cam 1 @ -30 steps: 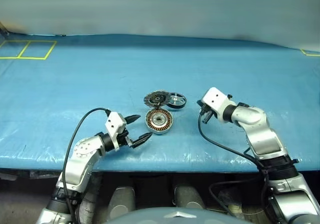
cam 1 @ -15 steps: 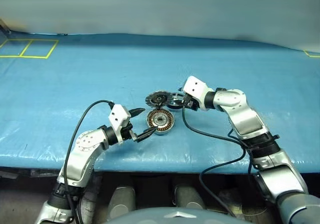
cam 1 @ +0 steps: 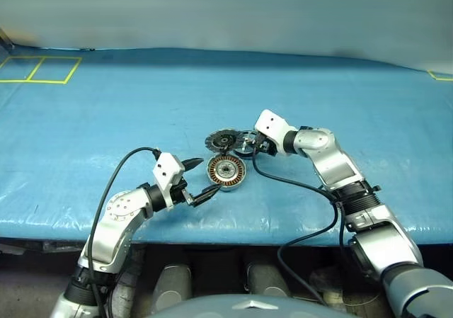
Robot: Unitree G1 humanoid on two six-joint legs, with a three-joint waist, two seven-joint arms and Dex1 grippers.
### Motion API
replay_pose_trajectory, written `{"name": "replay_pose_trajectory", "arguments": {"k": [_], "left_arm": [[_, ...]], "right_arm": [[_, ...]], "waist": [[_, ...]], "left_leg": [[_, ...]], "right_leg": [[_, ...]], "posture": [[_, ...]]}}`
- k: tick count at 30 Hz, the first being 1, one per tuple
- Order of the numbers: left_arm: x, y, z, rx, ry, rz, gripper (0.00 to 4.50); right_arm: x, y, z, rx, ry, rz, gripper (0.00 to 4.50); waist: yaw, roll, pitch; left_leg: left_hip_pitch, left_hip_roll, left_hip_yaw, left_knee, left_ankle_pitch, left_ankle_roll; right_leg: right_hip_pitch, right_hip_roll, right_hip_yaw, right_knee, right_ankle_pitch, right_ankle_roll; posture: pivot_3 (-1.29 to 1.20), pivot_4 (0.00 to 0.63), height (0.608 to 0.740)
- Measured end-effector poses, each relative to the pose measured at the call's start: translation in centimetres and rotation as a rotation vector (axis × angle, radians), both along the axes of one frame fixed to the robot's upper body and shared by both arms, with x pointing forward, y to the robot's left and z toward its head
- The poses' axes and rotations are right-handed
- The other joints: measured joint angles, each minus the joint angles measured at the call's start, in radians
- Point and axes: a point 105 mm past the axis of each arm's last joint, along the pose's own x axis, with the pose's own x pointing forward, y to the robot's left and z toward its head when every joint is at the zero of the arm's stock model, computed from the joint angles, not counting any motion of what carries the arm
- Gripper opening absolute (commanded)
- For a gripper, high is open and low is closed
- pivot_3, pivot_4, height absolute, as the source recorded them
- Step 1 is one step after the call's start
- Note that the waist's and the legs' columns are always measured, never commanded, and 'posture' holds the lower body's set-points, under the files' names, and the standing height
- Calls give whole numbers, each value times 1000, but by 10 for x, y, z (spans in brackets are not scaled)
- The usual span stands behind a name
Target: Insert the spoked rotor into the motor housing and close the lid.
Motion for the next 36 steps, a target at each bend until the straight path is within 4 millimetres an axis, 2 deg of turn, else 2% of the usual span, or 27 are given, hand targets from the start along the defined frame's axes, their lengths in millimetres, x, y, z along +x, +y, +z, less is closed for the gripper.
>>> {"name": "replay_pose_trajectory", "arguments": {"k": [8,16,29,32,34,36], "left_arm": [[2,2,-5,1,12,3,4500],[4,1,-3,0,5,2,4500],[6,0,-1,1,-3,4,4500],[6,0,-1,2,-6,4,4500],[6,0,-1,5,-7,6,4500],[7,-1,-2,8,-8,5,4500]], "right_arm": [[-6,0,-6,-14,13,14,2556],[-16,-5,-12,-103,47,78,2556],[-13,-8,-13,-165,0,80,2556],[-17,-9,-14,-196,11,119,1917],[-20,-8,-15,-200,15,133,1311],[-20,-8,-15,-206,6,131,1311]], "waist": [[2,0,0],[2,0,0],[2,0,0],[3,0,0],[3,0,0],[2,0,0]], "left_leg": [[0,0,0,0,0,0],[0,0,0,0,0,0],[0,0,0,0,0,0],[0,0,0,0,0,0],[0,0,0,0,0,0],[0,0,0,0,0,0]], "right_leg": [[0,0,0,0,0,0],[0,0,0,0,0,0],[0,0,0,0,0,0],[0,0,0,0,0,0],[0,0,0,-1,0,0],[0,0,0,-1,0,0]], "posture": [[0,150,740],[0,150,740],[0,150,740],[0,150,740],[0,150,740],[0,150,740]]}}
